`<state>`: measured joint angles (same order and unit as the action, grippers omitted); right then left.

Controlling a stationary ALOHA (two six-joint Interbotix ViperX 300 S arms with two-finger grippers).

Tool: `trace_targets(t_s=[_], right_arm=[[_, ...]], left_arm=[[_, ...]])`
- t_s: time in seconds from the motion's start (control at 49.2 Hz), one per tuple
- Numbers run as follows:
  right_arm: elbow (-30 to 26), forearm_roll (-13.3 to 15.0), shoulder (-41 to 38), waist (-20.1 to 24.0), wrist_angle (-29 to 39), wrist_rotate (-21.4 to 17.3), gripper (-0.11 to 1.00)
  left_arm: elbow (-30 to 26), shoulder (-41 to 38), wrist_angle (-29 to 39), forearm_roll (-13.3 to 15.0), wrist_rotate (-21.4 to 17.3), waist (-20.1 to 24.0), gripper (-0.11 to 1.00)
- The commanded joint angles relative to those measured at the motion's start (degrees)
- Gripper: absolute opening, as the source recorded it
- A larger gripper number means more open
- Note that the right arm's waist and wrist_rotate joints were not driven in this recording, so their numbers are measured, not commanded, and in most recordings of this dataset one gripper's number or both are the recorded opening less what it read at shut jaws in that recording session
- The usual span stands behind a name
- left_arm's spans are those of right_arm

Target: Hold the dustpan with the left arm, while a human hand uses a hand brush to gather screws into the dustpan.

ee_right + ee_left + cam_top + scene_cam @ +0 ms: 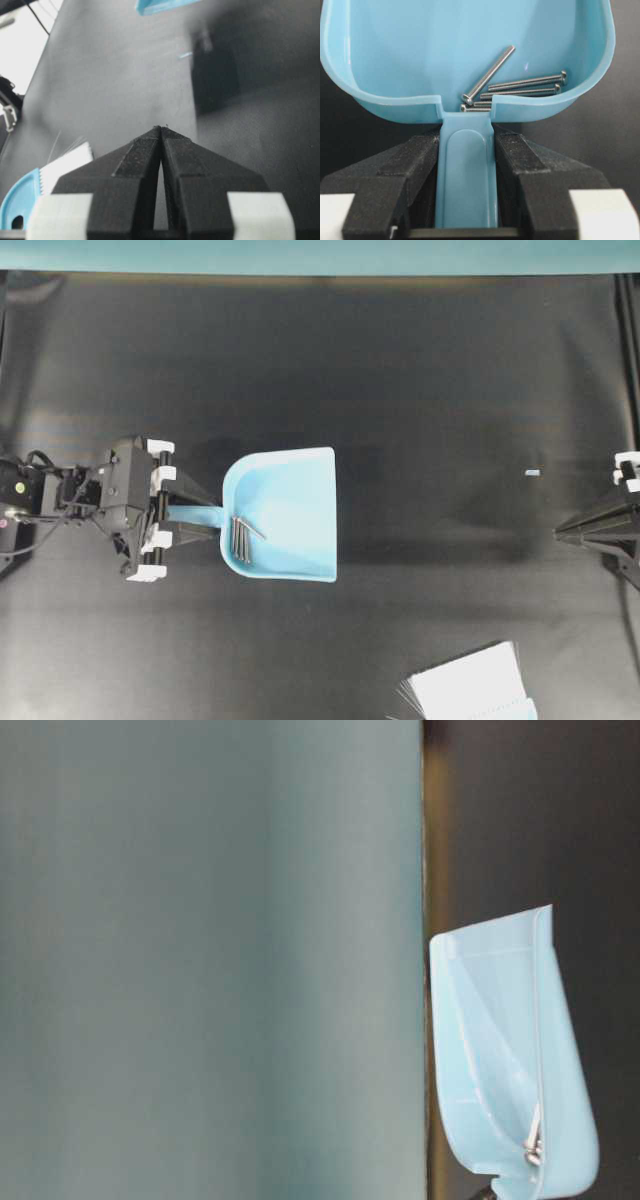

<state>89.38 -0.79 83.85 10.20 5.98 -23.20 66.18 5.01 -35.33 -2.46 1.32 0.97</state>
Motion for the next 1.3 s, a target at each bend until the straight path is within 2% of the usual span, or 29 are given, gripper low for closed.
trace_targets(t_s=[0.0, 1.037, 1.281], right_arm=[[-0.5, -0.1, -0.3, 0.0, -0.3, 0.0, 0.0], [-0.5, -0.1, -0.2, 0.0, -0.3, 0.0, 0.0], [-0.5, -0.1, -0.3, 0.0, -0.3, 0.0, 0.0]], left_arm=[[-1.0, 0.3, -0.1, -0.2, 0.0, -0.4, 0.29], [-1.1, 0.2, 0.1, -0.2, 0.0, -0.2, 0.29], [-2.3, -0.2, 5.6, -0.2, -0.4, -0.2, 0.29]])
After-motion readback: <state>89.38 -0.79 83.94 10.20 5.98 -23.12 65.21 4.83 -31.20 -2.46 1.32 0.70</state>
